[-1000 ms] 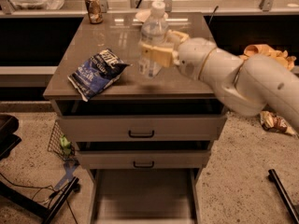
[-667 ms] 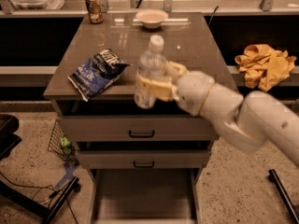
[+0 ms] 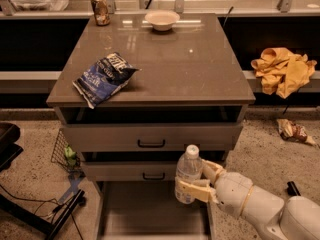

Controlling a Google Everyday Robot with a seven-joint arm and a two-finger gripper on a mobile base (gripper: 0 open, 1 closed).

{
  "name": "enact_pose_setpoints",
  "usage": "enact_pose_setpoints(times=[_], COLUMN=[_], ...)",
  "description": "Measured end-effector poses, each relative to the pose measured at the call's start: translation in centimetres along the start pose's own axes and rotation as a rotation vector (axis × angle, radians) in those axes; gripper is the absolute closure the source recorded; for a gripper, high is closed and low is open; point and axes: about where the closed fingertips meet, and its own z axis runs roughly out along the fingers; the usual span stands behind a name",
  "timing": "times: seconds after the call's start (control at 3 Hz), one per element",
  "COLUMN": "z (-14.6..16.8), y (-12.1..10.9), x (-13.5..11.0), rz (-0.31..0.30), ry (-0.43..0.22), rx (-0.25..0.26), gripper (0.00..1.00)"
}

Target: Place blue plastic bottle into bottom drawer

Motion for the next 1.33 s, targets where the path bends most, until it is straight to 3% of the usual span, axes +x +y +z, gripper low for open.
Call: enact_pose_setpoints(times=[0.33,0.67,1.0,1.33], z=[0.0,1.9,5.2,9.2], y=[0.0,0.6,1.8,2.7], x=[0.0,1.8,7.1,13.9], rz=[0.0,0.024,0.061,0.012], ry=[0.0,-0.018,-0.037,-0.036], rx=[0.0,-0.023,-0.068,-0.114], gripper=[1.0,1.0,1.0,1.0])
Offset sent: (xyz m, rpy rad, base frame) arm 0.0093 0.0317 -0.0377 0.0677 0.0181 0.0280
